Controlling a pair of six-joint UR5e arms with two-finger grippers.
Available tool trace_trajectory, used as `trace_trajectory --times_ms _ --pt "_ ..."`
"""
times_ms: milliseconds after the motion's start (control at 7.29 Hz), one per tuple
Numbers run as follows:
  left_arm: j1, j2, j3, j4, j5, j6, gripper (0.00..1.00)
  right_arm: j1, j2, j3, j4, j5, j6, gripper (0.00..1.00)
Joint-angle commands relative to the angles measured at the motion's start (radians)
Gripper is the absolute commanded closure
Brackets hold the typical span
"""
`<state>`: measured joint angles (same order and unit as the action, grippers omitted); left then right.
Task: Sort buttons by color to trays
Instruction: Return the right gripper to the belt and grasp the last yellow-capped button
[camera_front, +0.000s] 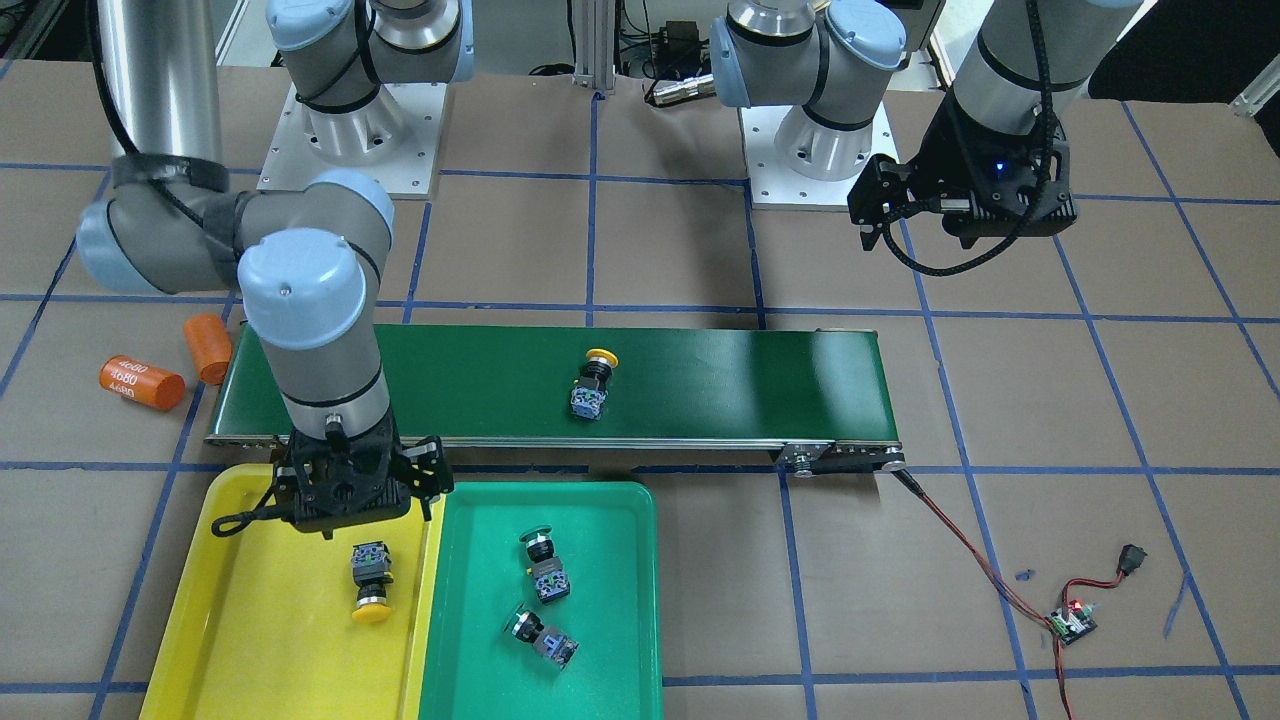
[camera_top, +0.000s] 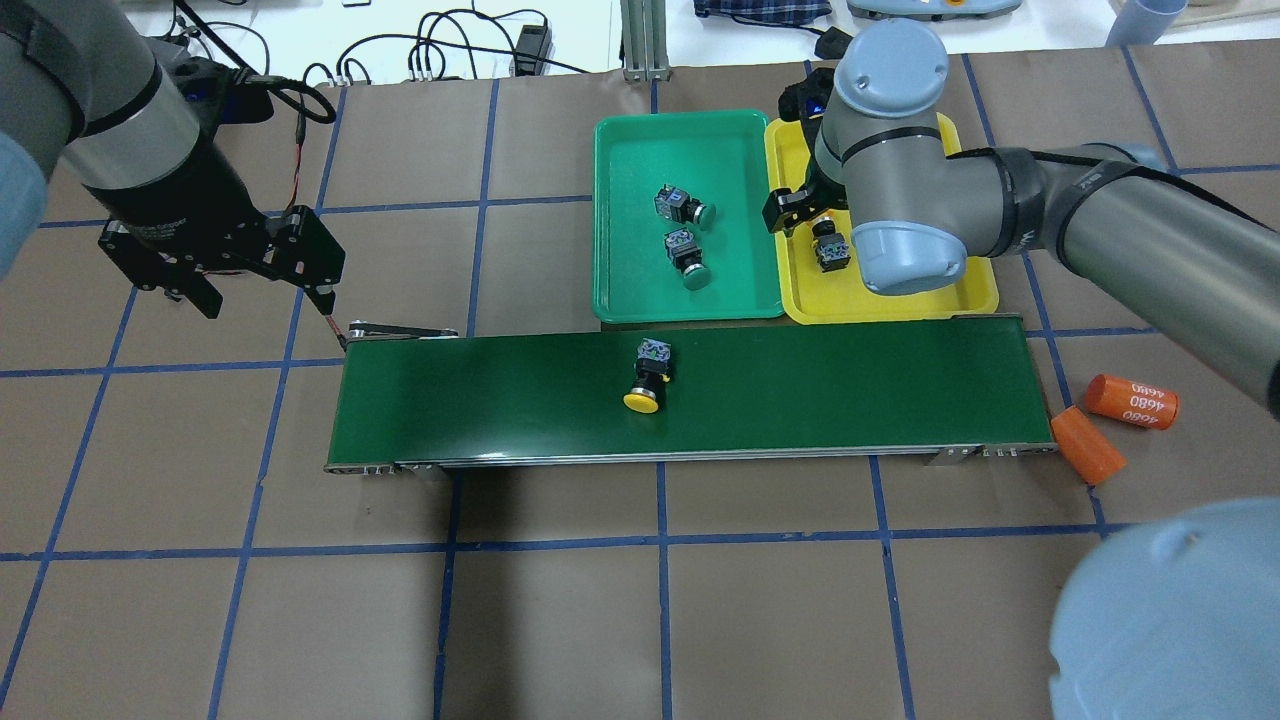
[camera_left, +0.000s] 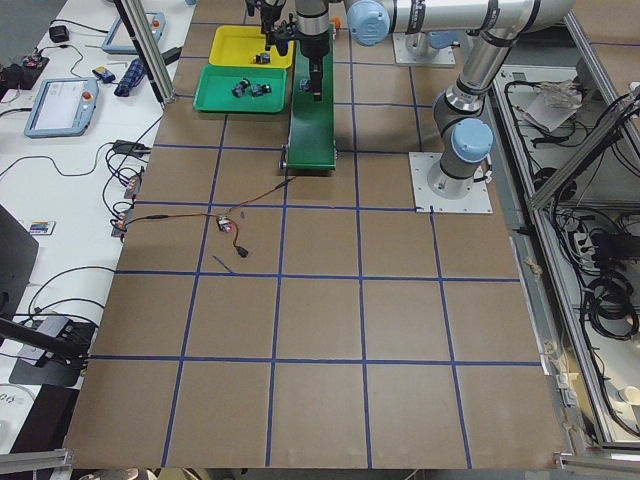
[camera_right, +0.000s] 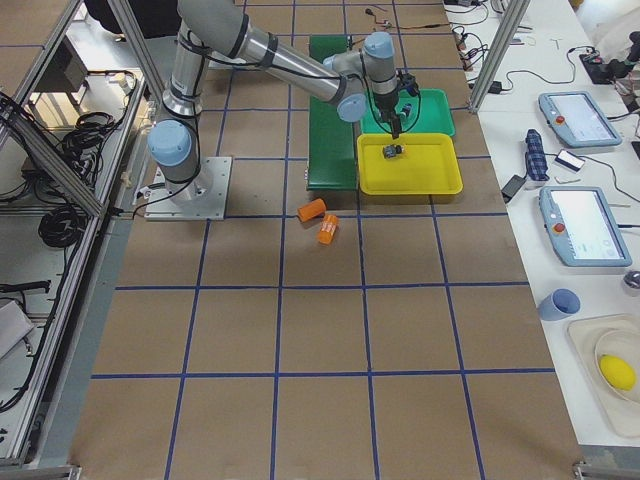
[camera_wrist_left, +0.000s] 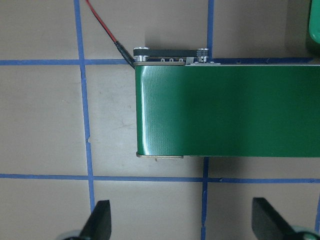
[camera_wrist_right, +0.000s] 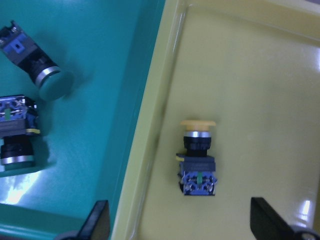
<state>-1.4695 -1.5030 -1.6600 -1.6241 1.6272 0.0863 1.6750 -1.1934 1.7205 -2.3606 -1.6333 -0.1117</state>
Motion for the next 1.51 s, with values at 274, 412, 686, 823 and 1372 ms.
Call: trace_trajectory --times_ms 274,412,686,823,1372 --pt "0.0 -0.002 -0.001 0.003 -0.003 -0.002 0.0 0.243 -0.038 0.01 0.103 0.0 0.453 0.0" --pt "0.001 -0.002 -0.003 0.001 -0.003 -0.002 0.0 0.283 -0.028 0.03 0.103 0.001 0.536 0.0" --pt "0.0 -0.002 -0.001 0.003 -0.003 -0.003 0.0 0.299 -0.026 0.123 0.084 0.003 0.546 0.0" --pt "0.001 0.0 -0.003 0.001 -0.001 -0.002 0.0 0.299 -0.034 0.157 0.083 0.003 0.555 0.04" --pt "0.001 0.0 -0.003 0.003 -0.001 -0.002 0.0 0.298 -0.034 0.145 0.083 0.001 0.528 1.0"
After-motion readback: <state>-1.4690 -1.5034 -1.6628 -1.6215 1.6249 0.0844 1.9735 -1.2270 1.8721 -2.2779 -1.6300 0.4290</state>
